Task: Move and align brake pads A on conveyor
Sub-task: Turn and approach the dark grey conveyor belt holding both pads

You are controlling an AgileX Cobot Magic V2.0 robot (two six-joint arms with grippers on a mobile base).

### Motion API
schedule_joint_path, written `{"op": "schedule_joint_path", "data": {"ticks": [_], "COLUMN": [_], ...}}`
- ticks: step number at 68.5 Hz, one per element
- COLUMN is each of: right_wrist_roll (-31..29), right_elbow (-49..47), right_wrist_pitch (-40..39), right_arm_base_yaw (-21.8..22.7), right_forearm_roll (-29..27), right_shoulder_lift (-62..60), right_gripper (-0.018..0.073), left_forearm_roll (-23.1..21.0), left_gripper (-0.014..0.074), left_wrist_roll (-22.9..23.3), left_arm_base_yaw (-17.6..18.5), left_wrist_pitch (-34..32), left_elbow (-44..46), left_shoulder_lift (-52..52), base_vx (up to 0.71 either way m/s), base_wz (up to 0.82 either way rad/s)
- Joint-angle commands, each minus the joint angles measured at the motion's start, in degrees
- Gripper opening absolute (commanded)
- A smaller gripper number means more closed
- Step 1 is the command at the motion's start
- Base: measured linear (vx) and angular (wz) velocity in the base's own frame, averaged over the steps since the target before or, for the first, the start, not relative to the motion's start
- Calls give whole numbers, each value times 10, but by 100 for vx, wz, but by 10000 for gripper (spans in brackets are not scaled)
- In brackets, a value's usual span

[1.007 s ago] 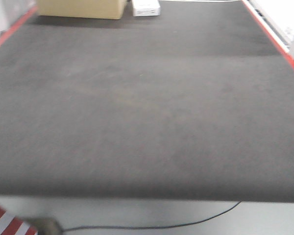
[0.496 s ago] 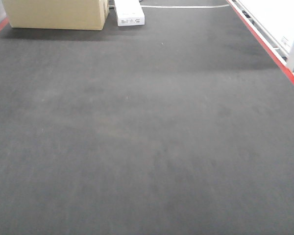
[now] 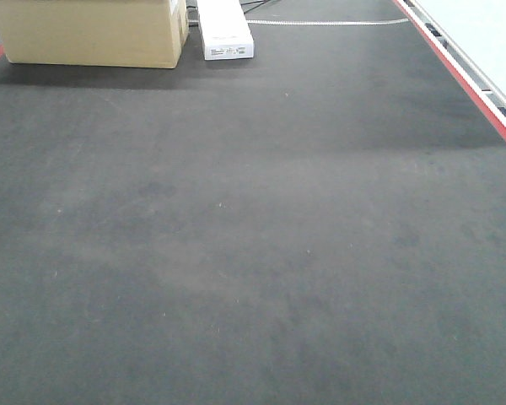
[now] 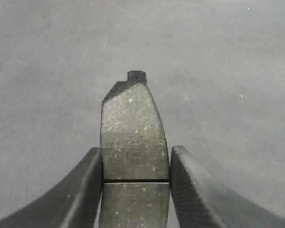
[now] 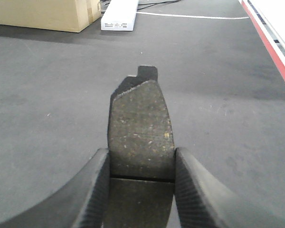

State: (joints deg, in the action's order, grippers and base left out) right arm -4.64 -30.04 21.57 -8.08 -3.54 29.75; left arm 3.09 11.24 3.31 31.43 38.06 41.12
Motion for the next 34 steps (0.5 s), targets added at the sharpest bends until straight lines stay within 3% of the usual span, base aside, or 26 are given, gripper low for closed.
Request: {"op": "schedule_joint_path", "data": {"ticks": [1,34], "right_wrist_roll": [-6,-6], "right_elbow": [-17,-17], "right_wrist_pitch": [-57,-57], "right_arm_base_yaw": [1,1], "right_forearm_roll": [1,1], "right_shoulder_lift": [1,1], "right_gripper": [25,25], "left_forearm_roll": [0,0], "left_gripper": [164,164], "left_wrist_roll": [3,3], "left_arm_base_yaw": [3,3], "left_wrist_pitch": [-49,-49], "left_elbow": [19,19], "left_shoulder_lift": [-2,-2], "base_vx": [10,3], "base_wz": [1,1]}}
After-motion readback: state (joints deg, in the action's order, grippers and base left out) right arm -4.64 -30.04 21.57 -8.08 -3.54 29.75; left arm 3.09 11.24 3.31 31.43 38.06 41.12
